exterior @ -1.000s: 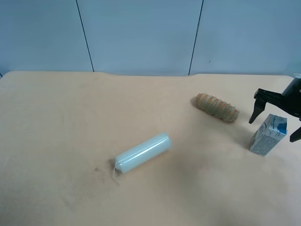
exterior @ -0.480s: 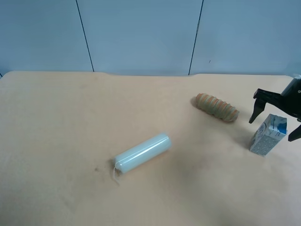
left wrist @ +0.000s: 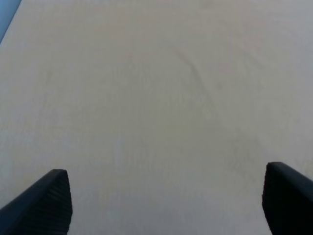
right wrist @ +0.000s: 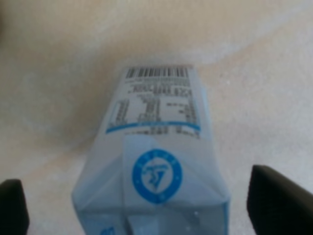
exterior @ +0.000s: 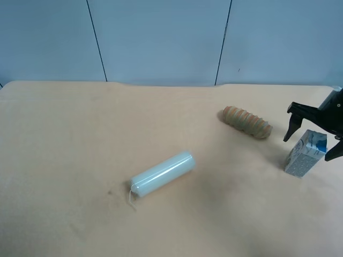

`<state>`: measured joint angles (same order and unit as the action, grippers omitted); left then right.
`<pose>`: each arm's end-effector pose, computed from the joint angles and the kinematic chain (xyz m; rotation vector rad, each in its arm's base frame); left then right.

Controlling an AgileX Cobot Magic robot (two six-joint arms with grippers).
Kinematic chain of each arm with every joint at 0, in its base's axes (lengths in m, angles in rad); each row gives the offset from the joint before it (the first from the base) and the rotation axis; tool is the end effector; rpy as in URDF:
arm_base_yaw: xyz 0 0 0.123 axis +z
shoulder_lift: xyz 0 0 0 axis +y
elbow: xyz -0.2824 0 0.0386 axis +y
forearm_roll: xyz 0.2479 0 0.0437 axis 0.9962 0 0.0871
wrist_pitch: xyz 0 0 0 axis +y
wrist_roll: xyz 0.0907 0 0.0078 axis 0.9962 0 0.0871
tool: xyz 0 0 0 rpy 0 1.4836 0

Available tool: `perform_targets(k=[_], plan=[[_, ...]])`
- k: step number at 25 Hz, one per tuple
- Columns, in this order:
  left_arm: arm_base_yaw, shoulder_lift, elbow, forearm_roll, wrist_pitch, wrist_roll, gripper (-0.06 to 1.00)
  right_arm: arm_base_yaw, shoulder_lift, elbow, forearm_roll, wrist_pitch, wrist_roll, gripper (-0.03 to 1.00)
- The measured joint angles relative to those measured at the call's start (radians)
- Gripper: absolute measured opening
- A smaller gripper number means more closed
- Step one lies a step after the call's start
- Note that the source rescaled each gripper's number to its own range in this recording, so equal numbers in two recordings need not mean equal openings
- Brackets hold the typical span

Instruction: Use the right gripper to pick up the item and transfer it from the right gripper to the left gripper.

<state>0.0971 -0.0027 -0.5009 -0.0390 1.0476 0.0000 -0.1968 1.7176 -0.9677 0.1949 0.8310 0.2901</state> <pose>-0.0045 -0.0035 0.2785 -0.0968 2.0247 0.0148 0.2951 -0.0455 0.1700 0.9241 2.9202 0.2338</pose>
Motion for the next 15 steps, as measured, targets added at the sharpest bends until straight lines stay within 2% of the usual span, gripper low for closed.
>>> perform_targets(k=[4,11,15], plan=[[0.0,0.0,0.0,0.0,0.0,0.0,0.84,0.0,0.0,0.0,0.0,0.0,0.0,0.71],[0.0,0.0,0.0,0.0,0.0,0.0,0.84,0.0,0.0,0.0,0.0,-0.001,0.0,0.46],[0.0,0.0,0.0,0.0,0.0,0.0,0.84,0.0,0.0,0.0,0.0,-0.002,0.0,0.41]])
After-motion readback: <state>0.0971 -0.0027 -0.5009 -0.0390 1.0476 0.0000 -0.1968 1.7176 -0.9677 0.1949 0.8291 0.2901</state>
